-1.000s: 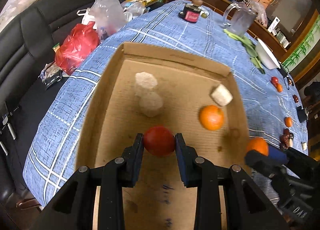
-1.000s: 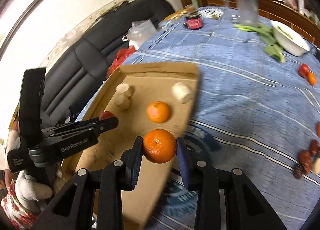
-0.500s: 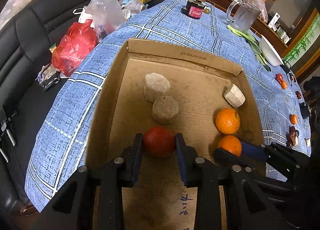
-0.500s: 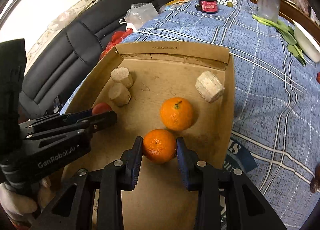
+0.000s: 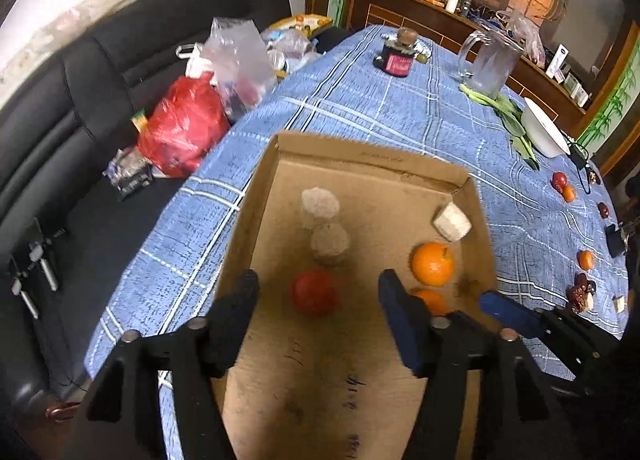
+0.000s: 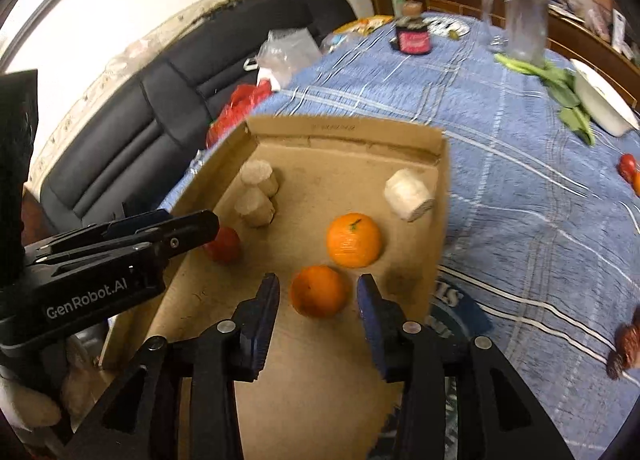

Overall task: Organize fruits
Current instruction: 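Lower the tomato and orange into the cardboard box and open both grippers, then withdraw both grippers from the box back over the tablecloth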

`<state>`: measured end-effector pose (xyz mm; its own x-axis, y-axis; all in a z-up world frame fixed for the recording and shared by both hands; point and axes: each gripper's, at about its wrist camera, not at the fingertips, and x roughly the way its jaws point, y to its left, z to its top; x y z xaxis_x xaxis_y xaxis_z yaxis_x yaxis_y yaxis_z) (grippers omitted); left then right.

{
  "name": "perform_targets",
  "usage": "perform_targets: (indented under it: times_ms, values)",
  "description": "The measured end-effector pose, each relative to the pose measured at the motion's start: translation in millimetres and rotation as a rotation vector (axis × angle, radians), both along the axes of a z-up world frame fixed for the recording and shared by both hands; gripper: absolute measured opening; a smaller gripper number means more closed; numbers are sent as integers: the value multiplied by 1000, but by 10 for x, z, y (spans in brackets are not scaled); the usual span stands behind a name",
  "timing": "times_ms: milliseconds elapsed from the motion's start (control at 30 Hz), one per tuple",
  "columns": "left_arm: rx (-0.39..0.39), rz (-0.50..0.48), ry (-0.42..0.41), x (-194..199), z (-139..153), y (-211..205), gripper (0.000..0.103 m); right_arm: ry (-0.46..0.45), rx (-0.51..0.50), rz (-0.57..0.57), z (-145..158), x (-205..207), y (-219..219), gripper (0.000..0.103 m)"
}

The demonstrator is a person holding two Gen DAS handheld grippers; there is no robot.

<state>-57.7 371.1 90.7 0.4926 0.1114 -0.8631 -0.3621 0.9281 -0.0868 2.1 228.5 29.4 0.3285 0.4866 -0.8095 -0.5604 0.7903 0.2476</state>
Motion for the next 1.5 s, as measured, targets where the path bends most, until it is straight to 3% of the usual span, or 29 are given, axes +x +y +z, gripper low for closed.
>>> perform_targets:
  times_ms: [333, 833, 1233, 1500]
  values:
    - [98, -135, -64, -79, 389, -991, 63, -6, 70, -175, 279, -141, -938, 51]
    - [227, -287, -169, -213, 802, -2377, 65, -53, 79, -350, 544, -501, -2341, 55]
    - [259, -319, -190, -270, 853, -2823, 68, -69, 91, -357, 582, -516, -2756, 57]
    - [217, -301, -137, -189, 665, -2814, 68, -30, 84, -346, 425, -465, -2796, 57]
